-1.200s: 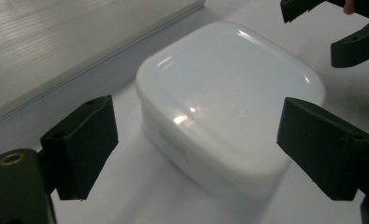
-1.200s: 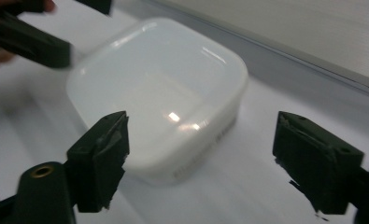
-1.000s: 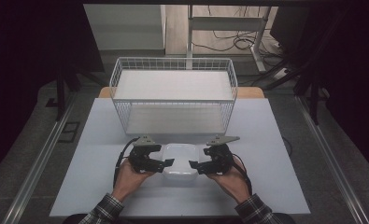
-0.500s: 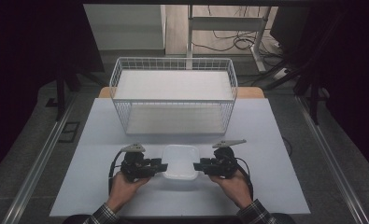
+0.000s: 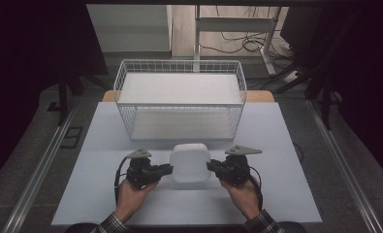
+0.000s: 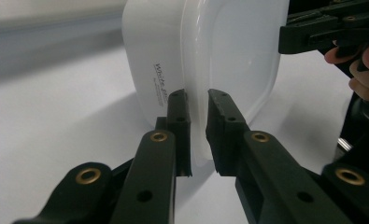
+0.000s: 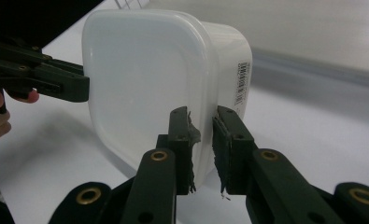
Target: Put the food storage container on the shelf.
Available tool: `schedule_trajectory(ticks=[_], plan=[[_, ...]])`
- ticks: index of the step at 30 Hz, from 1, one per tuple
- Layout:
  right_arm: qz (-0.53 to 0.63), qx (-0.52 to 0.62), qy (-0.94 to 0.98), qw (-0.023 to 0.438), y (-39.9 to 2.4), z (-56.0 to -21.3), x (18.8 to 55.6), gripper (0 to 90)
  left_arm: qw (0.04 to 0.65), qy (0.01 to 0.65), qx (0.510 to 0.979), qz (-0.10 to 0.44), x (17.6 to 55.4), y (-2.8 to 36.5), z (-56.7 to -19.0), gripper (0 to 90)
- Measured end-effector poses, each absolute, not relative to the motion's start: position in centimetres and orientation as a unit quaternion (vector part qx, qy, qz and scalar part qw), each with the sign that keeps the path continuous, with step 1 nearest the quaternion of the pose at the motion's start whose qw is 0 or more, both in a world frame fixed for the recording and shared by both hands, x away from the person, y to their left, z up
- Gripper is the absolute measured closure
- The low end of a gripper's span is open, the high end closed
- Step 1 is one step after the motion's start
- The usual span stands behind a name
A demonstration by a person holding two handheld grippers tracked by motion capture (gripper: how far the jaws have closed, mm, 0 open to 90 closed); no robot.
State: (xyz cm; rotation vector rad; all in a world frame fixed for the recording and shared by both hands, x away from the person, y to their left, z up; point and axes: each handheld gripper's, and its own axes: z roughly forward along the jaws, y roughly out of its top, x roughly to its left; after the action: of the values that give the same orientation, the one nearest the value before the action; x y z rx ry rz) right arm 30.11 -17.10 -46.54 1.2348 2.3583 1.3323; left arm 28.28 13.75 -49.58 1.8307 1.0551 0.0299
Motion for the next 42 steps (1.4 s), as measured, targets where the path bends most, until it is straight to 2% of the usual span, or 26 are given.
schedule_trajectory(ticks=[17,32,42], plan=[[0.468,0.412,0.777,0.092,-15.2,-45.2,35.3,76.8,0.493,0.45,0.744,0.035,33.7,15.5,-47.3,79.8],[0.464,0.418,0.774,0.105,-13.0,-46.5,39.6,76.4,0.475,0.482,0.734,0.053,37.6,16.3,-48.5,78.0],[0.462,0.427,0.771,0.099,-12.9,-47.6,40.7,75.2,0.474,0.493,0.728,0.049,38.4,16.2,-49.2,77.2]])
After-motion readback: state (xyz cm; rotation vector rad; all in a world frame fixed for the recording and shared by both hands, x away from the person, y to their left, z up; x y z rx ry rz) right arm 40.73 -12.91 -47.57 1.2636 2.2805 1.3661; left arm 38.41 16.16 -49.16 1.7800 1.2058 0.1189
